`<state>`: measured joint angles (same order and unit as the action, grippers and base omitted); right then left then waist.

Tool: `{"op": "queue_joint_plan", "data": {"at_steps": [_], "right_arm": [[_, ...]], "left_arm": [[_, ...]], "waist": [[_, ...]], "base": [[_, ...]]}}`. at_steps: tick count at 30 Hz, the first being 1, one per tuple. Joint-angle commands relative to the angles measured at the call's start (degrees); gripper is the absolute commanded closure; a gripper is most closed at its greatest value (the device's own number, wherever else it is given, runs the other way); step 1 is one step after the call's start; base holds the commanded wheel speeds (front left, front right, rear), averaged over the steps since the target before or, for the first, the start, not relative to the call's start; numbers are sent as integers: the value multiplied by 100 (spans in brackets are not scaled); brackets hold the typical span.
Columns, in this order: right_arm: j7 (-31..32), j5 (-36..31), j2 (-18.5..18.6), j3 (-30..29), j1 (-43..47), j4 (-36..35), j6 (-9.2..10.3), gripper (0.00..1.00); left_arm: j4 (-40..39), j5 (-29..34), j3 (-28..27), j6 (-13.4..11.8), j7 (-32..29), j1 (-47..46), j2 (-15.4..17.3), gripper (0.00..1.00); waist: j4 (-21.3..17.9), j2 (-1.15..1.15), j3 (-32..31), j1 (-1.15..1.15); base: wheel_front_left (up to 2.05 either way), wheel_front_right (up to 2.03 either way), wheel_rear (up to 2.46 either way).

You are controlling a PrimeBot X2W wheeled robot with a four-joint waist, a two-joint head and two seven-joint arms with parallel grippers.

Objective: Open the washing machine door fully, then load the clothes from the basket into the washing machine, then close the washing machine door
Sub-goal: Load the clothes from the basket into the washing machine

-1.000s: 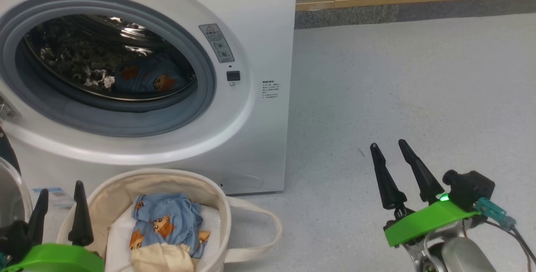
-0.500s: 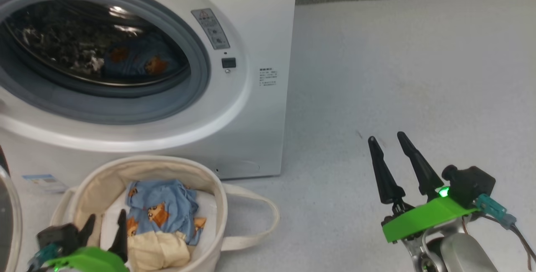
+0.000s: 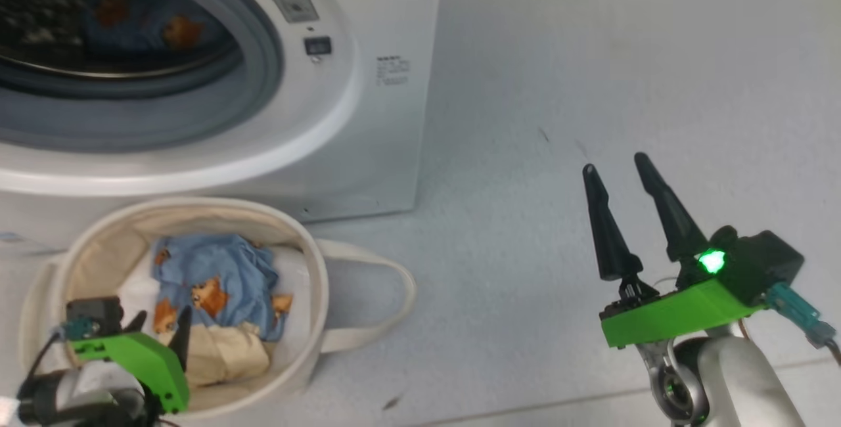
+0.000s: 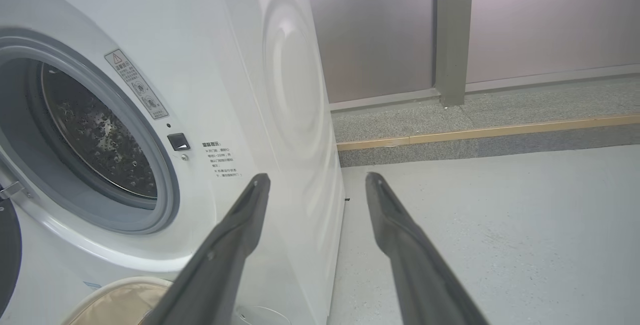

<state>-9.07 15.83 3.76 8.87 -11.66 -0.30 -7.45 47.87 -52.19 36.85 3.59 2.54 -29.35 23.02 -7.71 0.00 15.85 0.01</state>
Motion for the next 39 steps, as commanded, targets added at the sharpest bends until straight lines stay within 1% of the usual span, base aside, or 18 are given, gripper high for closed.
{"op": "queue_joint_plan", "data": {"at_steps": [1, 4, 9, 11, 14, 15, 21, 27, 31, 39], "right_arm": [[-11, -84, -75, 81, -152, -355, -3, 0], [-48, -89, -84, 10, -130, -585, -3, 0], [-144, 11, -87, -47, -54, -934, -3, 0], [-163, -22, -87, -57, -9, -1059, -3, 0], [-203, -34, -87, -101, 67, -1247, -3, 0], [-203, -34, -87, -101, 67, -1247, -3, 0], [-269, -118, -88, -191, 201, -1620, -3, 0], [-305, -160, -88, -319, 334, -1953, -3, 0], [-207, -271, -88, -275, 351, -2107, -3, 0], [-80, -413, -88, -291, 342, -2305, -3, 0]], "left_arm": [[298, -48, -179, 152, 17, -365, 144, 0], [767, -56, -114, 305, 74, -659, 92, 0], [1223, -137, 33, 383, 106, -1063, 15, 0], [1163, -272, 123, 386, 36, -1163, 15, 0], [1108, -489, 237, 388, -42, -1300, 111, 0], [1108, -489, 237, 388, -42, -1300, 111, 0], [1067, -922, 437, 389, -135, -1526, 279, 0], [1158, -1254, 599, 389, -49, -1745, 337, 0], [1165, -1422, 727, 389, -39, -1941, 369, 0], [1219, -1726, 1020, 390, -31, -2159, 286, 0]], "waist": [[-229, 0, 463, -1], [-309, 0, 777, -1], [-411, 0, 1320, -1], [-441, 0, 1551, -1], [-476, 0, 1888, -1], [-476, 0, 1888, -1], [-515, 0, 2405, -1], [-465, 0, 2667, -1], [-388, 0, 2868, -1], [-236, 0, 3070, -1]], "base": [[0, 0, 0], [0, 0, 0], [0, 0, 0], [0, 0, 0], [0, 0, 0], [0, 0, 0], [0, 0, 0], [0, 0, 0], [0, 0, 0], [0, 0, 0]]}}
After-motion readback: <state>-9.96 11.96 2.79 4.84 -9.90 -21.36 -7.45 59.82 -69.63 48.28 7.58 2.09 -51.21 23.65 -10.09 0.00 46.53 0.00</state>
